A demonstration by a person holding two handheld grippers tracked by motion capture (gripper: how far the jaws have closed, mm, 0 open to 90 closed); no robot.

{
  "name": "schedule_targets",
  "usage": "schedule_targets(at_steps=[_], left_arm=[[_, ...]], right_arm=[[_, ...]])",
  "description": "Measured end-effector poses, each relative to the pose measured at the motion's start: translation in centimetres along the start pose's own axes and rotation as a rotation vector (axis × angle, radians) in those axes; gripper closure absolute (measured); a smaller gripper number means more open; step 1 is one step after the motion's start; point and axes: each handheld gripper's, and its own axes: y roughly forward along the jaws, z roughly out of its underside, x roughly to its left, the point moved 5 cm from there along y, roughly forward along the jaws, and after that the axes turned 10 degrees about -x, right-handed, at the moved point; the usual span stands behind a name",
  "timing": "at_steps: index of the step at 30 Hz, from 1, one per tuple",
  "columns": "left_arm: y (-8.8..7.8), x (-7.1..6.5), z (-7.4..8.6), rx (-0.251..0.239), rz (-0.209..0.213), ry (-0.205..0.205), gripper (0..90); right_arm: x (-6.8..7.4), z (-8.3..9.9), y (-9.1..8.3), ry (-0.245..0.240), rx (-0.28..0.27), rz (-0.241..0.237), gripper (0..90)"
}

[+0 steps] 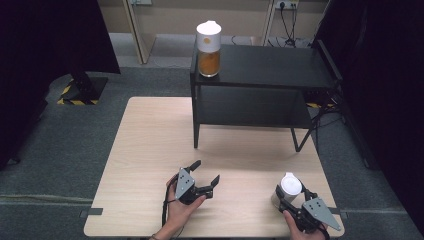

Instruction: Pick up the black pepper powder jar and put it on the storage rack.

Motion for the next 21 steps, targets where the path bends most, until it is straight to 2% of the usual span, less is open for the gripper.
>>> schedule_targets(at_steps=[7,21], left_arm=[[0.0,0.0,0.0,0.0,0.0,-0.001,13.4],[0.0,0.0,0.0,0.001,0.0,0.001,13.4]], right_arm=[[-0.2,-0.3,0.1,0.018,0.007,0.0,30.6],[-0.8,-2.2,-0.4,0.021,-0.064,0.021,30.7]])
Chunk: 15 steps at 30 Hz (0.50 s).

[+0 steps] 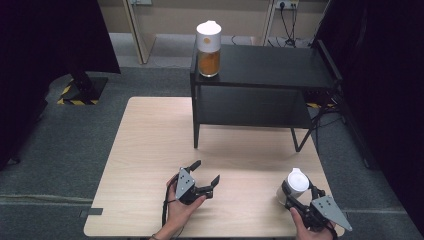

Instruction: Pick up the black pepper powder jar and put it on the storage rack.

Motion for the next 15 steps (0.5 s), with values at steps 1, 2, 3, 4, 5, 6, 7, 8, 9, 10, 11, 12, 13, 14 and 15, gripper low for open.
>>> schedule_targets(at_steps=[1,2,3,4,5,6,7,8,9,10,11,12,13,14,15], left_arm=[[0.0,0.0,0.0,-0.001,0.0,0.0,13.4],[0.0,0.0,0.0,-0.001,0.0,0.0,13.4],[0.0,0.0,0.0,-0.001,0.0,0.001,13.4],[0.0,0.0,0.0,-0.002,0.0,0.001,13.5],[0.0,0.0,0.0,-0.002,0.0,0.002,13.4],[0.0,0.0,0.0,-0.002,0.0,0.002,13.5],[0.0,0.0,0.0,-0.002,-0.001,0.002,13.5],[0.0,0.0,0.0,-0.002,-0.001,0.002,13.5],[0.0,0.0,0.0,-0.002,-0.001,0.002,13.5],[0.0,0.0,0.0,-0.001,-0.001,0.002,13.5],[0.0,0.0,0.0,-0.001,-0.001,0.002,13.5],[0.0,0.0,0.0,-0.001,-0.001,0.002,13.5],[0.0,0.0,0.0,-0.002,-0.001,0.003,13.5],[0.0,0.0,0.0,-0.002,-0.001,0.003,13.5],[0.0,0.0,0.0,-0.002,-0.001,0.003,13.5]], right_arm=[[0.0,-0.1,0.0,0.0,-0.004,0.002,30.7],[-0.1,-0.3,0.1,0.0,-0.009,0.004,30.7],[-0.1,-0.5,0.1,-0.002,-0.014,0.006,30.7],[-0.2,-0.7,0.2,-0.002,-0.02,0.008,30.7],[-0.3,-0.9,0.3,0.0,-0.028,0.011,30.7],[-0.3,-1.0,0.3,-0.002,-0.032,0.012,30.7],[-0.4,-1.2,0.4,-0.001,-0.038,0.013,30.7],[-0.4,-1.4,0.5,-0.001,-0.043,0.015,30.7],[-0.5,-1.6,0.5,-0.004,-0.048,0.015,30.7],[-0.6,-2.0,0.7,-0.007,-0.06,0.015,30.7],[-0.6,-2.0,0.7,-0.007,-0.06,0.015,30.7],[-0.7,-2.2,0.8,-0.009,-0.065,0.014,30.7],[-0.7,-2.4,1.0,-0.011,-0.072,0.014,30.7],[-0.8,-2.6,1.1,-0.013,-0.077,0.014,30.7],[-0.8,-2.8,1.2,-0.015,-0.083,0.014,30.7]])
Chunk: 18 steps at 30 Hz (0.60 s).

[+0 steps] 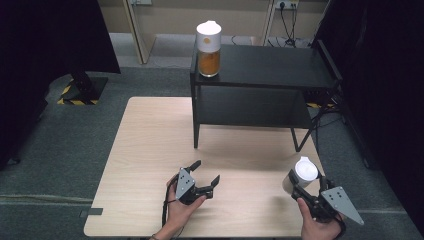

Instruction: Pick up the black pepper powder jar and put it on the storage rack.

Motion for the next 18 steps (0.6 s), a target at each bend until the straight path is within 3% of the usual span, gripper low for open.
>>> schedule_targets(at_steps=[18], left_arm=[[0.0,0.0,0.0,0.003,-0.001,0.004,13.5]], right_arm=[[-0.8,-3.7,2.8,-0.014,-0.092,-0.013,30.8]])
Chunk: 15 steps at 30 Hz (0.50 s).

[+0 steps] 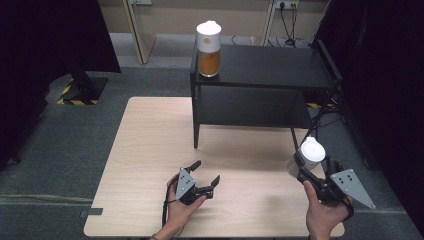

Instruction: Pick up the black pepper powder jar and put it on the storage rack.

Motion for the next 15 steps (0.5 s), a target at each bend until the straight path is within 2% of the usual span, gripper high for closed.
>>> schedule_targets(at_steps=[9,15], left_arm=[[0.0,0.0,0.0,-0.002,0.0,-0.002,13.6],[0.0,0.0,0.0,-0.004,0.0,-0.002,13.5]], right_arm=[[-0.5,-1.7,1.2,-0.006,-0.048,0.004,30.8],[-0.8,-2.4,2.0,-0.002,-0.057,0.005,30.8]])
